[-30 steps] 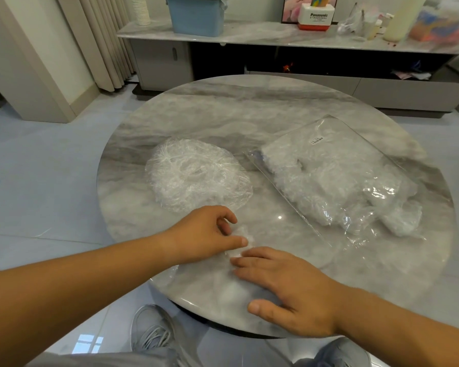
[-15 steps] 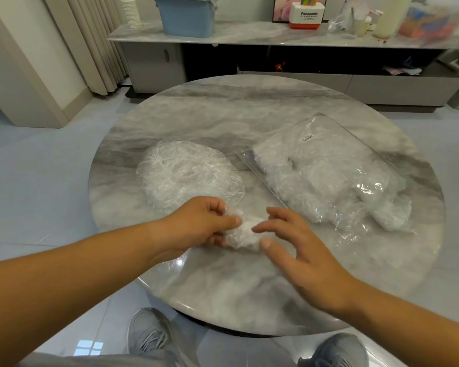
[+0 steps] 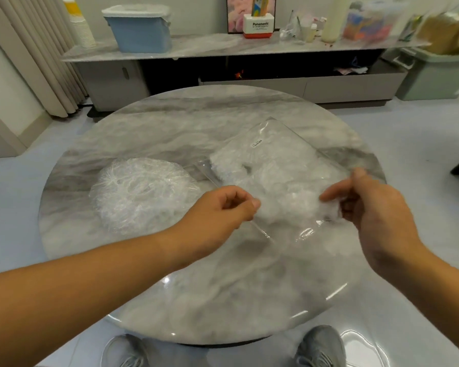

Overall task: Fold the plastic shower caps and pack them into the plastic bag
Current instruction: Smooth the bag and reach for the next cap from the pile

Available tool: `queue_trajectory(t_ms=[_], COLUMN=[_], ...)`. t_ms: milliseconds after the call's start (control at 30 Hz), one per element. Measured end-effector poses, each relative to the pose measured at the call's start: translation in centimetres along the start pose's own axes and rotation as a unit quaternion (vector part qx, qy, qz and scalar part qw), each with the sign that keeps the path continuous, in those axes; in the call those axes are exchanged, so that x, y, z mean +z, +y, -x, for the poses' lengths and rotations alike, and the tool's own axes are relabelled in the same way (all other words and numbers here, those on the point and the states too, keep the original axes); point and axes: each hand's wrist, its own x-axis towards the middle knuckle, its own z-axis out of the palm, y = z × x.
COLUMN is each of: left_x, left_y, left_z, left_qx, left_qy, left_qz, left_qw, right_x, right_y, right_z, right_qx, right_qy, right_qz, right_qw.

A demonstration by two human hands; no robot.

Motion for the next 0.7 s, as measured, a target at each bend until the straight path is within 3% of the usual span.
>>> queue_trajectory(t_ms=[100,233,333,533,600,700], left_x=[1.7,4.2,5.7,6.2,6.2,6.0], left_y=[0.5,0.7,0.6,-0.4,-0.6,-0.7], left_z=[-0.1,-0.7,-1.3,-1.9,-1.7,-1.3], left_qx=[0.085,0.135,0.136,0.127,0.148,0.188], left_qy=[-0.050,-0.131,-0.161,-0.157,-0.145,-0.130], left_qz=[-0.177,-0.297,-0.374,-0.513,-0.526,-0.516], left_qw=[0.979,0.936,0.903,0.834,0.825,0.826], right_x=[-3.7,-5.7,-5.5,-5.5,-5.4,-4.6], right_y=[1.4,3.6,4.4,3.9,4.0,4.0], right_z=[-1.8,-2.5,-2.3,-1.2,-1.3,-1.3], right_qx=[0.026,0.094,0.094,0.061,0.060,0.071], right_qy=[0.071,0.060,0.043,0.023,0.024,-0.019], right_qz=[0.023,0.044,0.081,0.265,0.244,0.078], right_qw=[0.997,0.993,0.991,0.962,0.968,0.994])
